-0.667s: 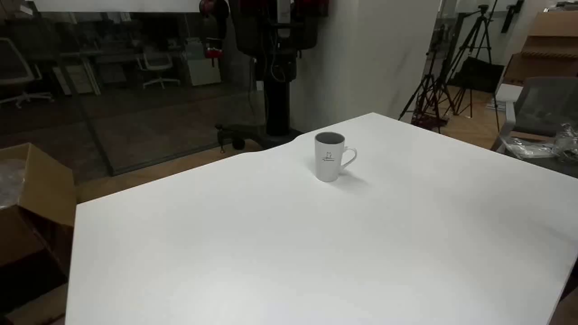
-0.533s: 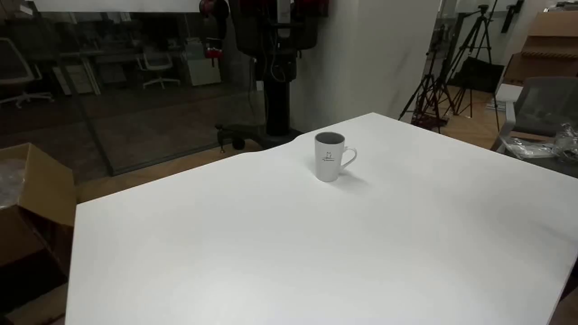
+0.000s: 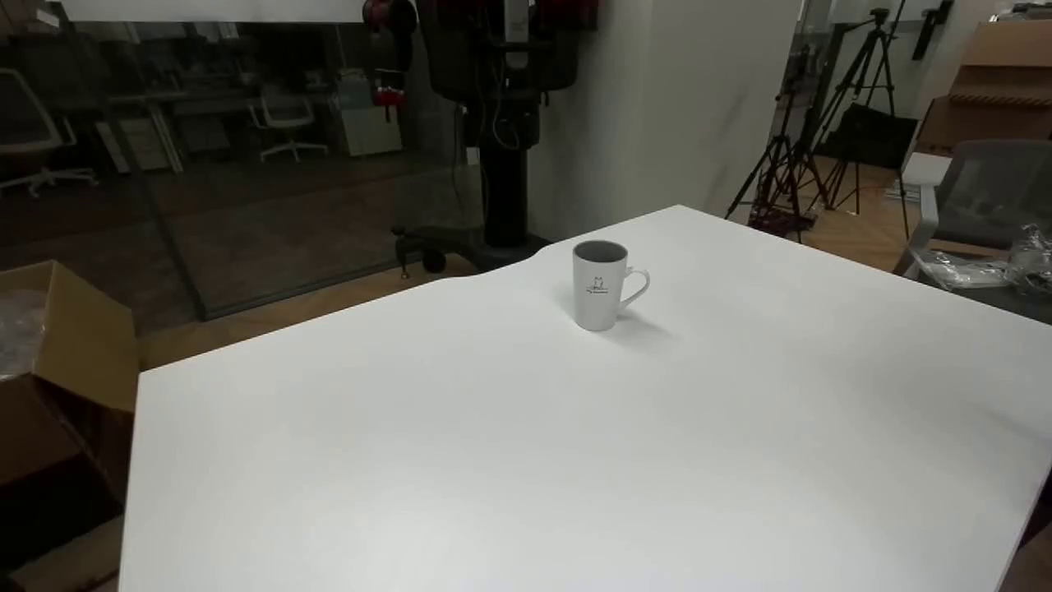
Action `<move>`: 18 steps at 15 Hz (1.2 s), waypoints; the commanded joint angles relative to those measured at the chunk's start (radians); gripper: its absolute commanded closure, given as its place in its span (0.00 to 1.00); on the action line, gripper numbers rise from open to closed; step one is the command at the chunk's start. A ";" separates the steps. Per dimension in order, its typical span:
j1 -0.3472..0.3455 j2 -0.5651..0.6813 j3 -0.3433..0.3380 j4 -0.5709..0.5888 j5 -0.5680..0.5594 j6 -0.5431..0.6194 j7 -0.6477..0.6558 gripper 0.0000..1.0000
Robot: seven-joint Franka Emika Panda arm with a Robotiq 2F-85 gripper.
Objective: Move the white mug to the middle of the table
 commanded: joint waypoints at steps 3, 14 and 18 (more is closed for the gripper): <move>0.001 0.001 -0.001 0.003 0.000 -0.003 0.000 0.00; -0.027 0.291 0.008 0.043 0.038 0.520 0.176 0.00; 0.029 0.532 0.008 0.144 0.125 0.465 0.125 0.00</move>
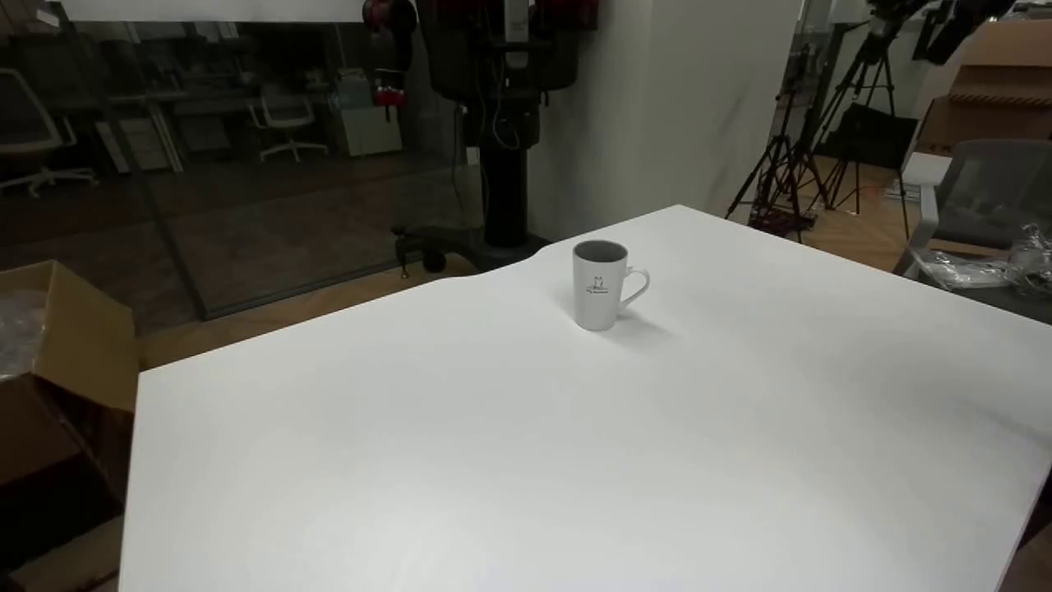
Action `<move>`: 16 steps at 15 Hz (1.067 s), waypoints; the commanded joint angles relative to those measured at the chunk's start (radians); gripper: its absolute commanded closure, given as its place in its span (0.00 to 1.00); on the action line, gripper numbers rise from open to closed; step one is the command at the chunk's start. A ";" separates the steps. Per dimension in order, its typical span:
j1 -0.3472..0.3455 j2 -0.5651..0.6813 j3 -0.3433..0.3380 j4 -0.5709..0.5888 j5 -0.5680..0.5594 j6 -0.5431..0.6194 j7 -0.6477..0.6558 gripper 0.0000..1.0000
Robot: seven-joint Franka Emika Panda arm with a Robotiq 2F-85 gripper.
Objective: Move the white mug to the middle of the table
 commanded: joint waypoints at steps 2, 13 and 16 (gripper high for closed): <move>0.038 0.301 0.037 0.174 0.023 -0.065 0.005 0.00; 0.061 0.478 0.064 0.286 0.028 -0.061 -0.235 0.00; 0.070 0.579 0.094 0.377 0.033 -0.088 -0.374 0.00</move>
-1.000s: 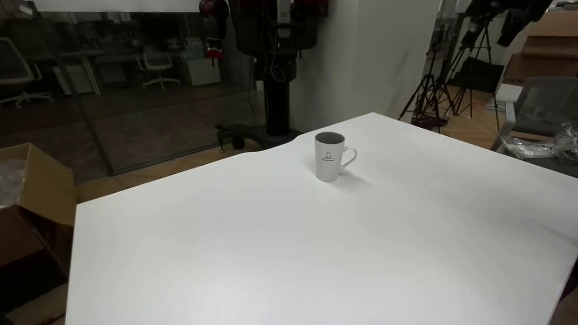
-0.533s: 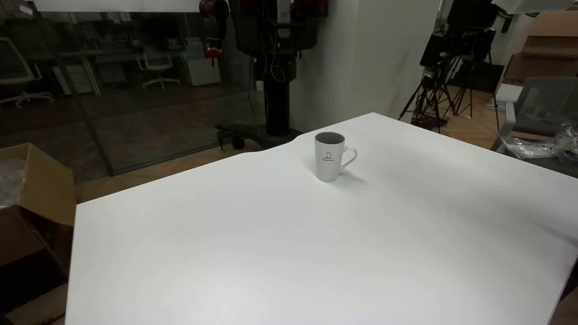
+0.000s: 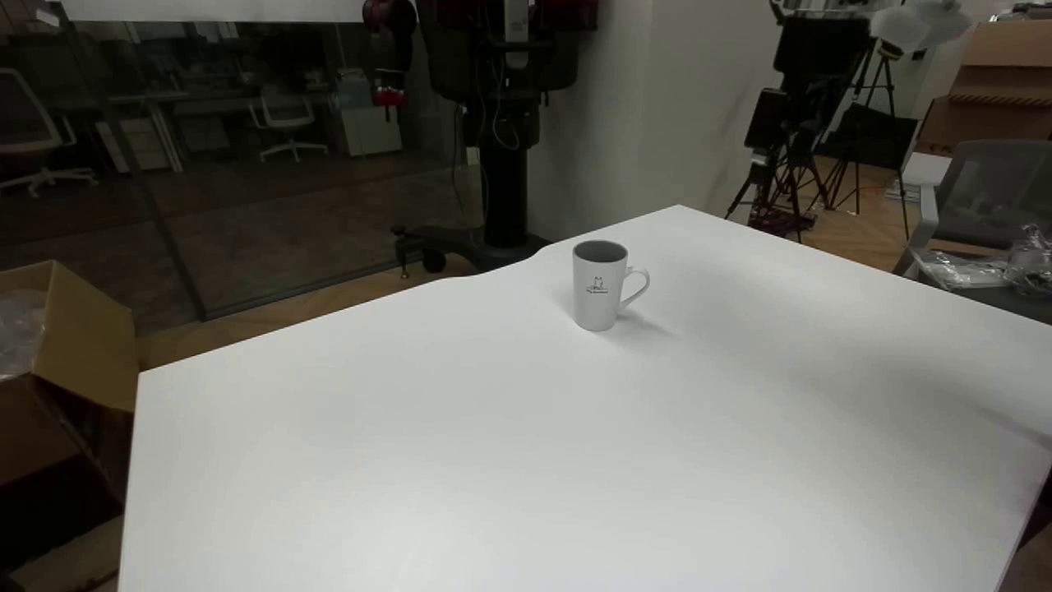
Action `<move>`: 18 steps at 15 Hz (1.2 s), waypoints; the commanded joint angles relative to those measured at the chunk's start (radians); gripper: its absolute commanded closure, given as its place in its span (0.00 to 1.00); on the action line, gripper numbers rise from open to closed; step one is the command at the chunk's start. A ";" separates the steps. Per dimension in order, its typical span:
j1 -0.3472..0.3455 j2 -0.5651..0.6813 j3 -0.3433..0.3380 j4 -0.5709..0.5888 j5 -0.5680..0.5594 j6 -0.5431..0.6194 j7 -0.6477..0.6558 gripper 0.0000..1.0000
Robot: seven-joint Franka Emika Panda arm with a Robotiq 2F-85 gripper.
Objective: Move the white mug to the middle of the table
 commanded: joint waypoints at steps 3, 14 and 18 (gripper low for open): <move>0.002 0.104 0.041 0.090 0.007 -0.029 -0.131 0.00; 0.008 0.320 0.149 0.323 -0.010 -0.125 -0.507 0.00; 0.012 0.337 0.166 0.323 -0.014 -0.136 -0.543 0.00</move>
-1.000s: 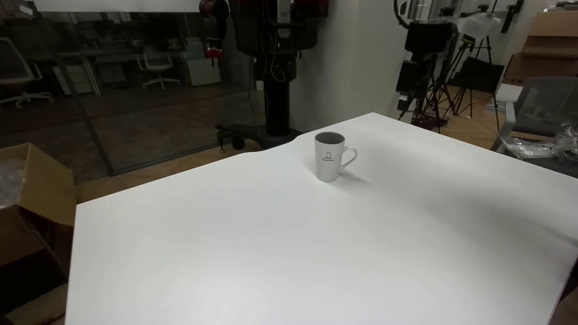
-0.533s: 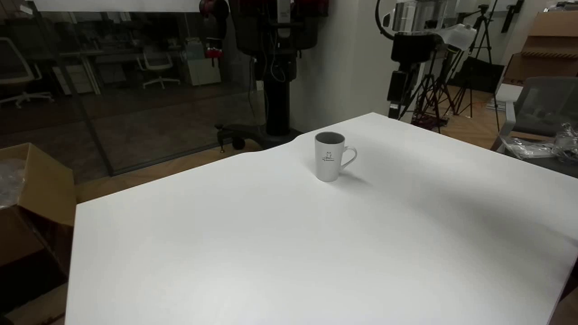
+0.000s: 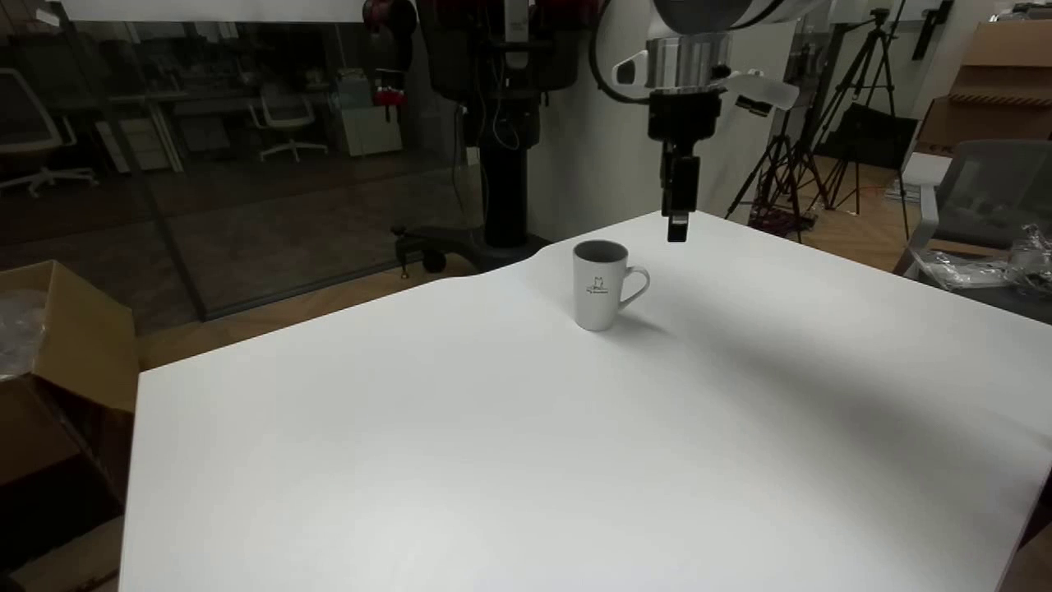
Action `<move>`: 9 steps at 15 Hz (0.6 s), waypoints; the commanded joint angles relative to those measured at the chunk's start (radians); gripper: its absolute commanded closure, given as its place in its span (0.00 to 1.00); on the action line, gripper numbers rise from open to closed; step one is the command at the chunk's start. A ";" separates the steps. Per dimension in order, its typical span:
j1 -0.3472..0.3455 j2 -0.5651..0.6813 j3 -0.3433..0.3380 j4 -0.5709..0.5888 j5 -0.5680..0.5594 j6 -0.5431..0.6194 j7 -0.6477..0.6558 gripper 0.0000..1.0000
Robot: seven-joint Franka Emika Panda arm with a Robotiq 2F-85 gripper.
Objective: Move the white mug to the middle of the table
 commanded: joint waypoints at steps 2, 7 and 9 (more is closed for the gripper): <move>-0.001 0.033 0.007 0.035 -0.003 -0.011 -0.017 0.00; 0.016 0.116 -0.015 0.152 -0.105 -0.047 -0.056 0.00; 0.020 0.163 -0.018 0.219 -0.154 -0.071 -0.070 0.00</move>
